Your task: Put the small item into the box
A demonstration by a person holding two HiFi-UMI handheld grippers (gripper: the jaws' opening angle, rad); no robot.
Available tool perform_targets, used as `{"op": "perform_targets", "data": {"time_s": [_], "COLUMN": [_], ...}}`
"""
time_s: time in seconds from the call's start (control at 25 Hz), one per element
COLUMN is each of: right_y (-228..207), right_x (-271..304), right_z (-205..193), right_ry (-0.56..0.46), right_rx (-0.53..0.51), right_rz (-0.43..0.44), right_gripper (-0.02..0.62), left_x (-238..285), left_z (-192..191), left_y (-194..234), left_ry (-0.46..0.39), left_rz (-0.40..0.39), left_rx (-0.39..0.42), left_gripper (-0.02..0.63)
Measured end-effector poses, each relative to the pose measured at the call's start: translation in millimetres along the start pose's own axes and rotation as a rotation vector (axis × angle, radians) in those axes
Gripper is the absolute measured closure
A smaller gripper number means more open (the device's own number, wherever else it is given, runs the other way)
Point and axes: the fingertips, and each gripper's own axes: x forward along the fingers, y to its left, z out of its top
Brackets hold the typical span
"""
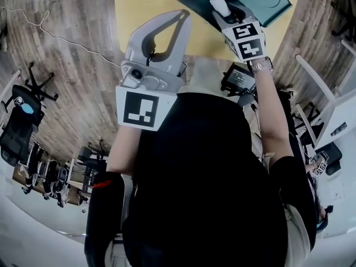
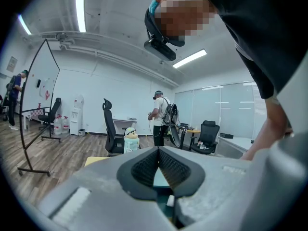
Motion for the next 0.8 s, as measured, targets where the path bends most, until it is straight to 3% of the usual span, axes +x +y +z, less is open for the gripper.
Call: {"op": "perform_targets", "data": {"time_s": [0.8], "right_y": [-1.2], "right_x": [8.1], "right_z": [-4.6], "right_ry": [0.041], "right_rx": [0.009], "right_rz": [-0.002], "right_gripper": [0.395], "left_x": [-12.3], "left_z": [-6.6], "left_y": [2.9], "left_ry": [0.004], "left_rz": [0.031], "left_rx": [-0.004], "left_gripper": [0.604]}}
